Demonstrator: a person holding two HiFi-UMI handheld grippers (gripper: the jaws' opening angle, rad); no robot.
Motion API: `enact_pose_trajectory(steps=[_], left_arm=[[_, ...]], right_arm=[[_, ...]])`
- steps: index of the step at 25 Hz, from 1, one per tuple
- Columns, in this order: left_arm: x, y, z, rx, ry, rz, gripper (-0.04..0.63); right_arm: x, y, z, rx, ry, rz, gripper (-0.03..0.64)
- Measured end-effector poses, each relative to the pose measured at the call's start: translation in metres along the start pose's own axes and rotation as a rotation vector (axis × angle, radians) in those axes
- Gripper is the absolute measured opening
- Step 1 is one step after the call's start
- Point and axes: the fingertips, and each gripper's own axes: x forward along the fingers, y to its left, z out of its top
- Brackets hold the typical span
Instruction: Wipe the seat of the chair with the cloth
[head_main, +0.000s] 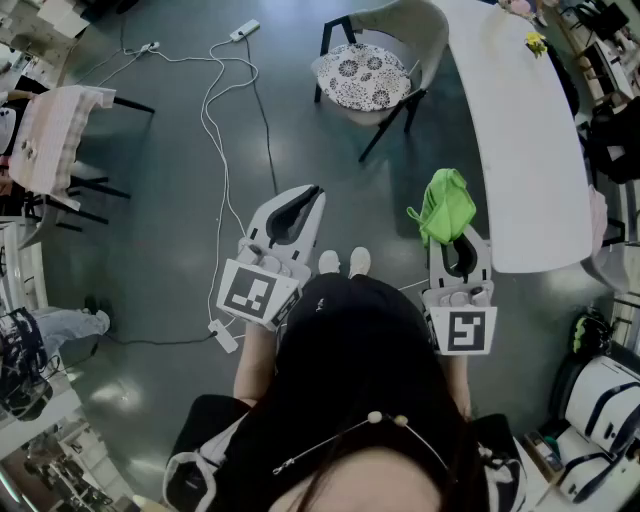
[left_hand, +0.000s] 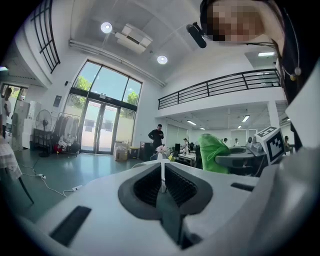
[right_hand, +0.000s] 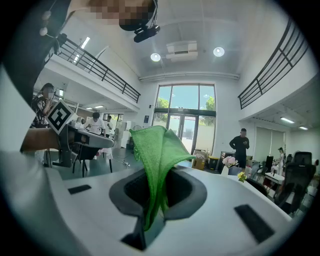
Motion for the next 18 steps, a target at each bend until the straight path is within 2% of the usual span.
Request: enact_pose_trajectory(steps=[4,18], left_arm=[[-0.003,0.001,-0.004,0.009,-0.016,-0.026,0.023],[-0.02,0.016,-0.007,-0.008,-0.022,-0.035,0.023]], right_arm=[[0.0,0.004,-0.004,0.005,0.022,-0.004,0.049],[0.004,0.029,-0.001,0.033,0.025,0.017,0.049]])
